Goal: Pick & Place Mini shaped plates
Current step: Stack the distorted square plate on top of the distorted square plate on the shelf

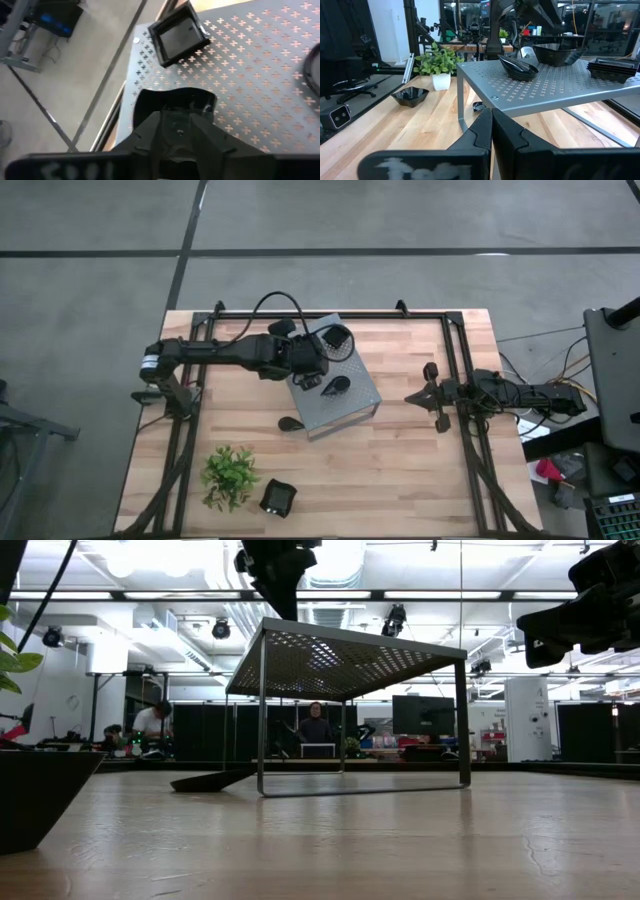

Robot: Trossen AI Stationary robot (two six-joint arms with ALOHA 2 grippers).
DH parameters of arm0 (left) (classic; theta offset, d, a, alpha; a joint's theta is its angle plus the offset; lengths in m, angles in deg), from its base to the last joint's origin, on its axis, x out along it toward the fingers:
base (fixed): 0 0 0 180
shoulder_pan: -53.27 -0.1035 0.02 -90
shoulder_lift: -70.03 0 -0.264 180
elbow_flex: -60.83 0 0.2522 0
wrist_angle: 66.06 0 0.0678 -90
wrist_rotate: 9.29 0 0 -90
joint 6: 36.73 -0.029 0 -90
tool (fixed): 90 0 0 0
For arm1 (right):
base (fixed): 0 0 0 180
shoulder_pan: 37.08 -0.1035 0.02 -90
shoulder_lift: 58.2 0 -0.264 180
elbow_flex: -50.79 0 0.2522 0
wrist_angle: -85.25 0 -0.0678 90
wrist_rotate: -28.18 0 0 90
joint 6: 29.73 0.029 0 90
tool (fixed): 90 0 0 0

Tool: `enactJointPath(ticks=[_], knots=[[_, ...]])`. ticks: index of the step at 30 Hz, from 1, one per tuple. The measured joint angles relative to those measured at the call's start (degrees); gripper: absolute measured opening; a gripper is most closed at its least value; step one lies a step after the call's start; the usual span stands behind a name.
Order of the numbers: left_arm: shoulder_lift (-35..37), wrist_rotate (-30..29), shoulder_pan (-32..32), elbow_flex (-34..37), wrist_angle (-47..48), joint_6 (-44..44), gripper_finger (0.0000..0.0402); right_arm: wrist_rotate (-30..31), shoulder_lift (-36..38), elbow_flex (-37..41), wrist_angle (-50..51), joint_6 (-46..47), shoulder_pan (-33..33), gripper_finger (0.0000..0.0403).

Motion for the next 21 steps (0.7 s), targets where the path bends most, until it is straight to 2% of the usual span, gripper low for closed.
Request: enactJointPath(ticks=[5, 8, 14, 21], knots=[[0.45, -0.20, 0.74, -0.71, 0.38, 0.93, 0.0140, 0.00, 0.00, 0.00, 0.00, 0.00, 0.00, 0.0009], [0.68, 2.57, 2.21, -1.14, 0.46, 1.66, 0.0151, 0.00, 0.00, 0.00, 0.00, 0.00, 0.00, 0.0009], [0.68, 10.19, 7.15, -1.11, 0.52, 2.33, 0.0152, 0.00, 0.00, 0.00, 0.00, 0.00, 0.00, 0.0009], [0.68, 14.35, 15.31, -0.87, 0.47, 2.60, 0.0152, 0.00, 0.00, 0.00, 0.00, 0.00, 0.00, 0.0009]])
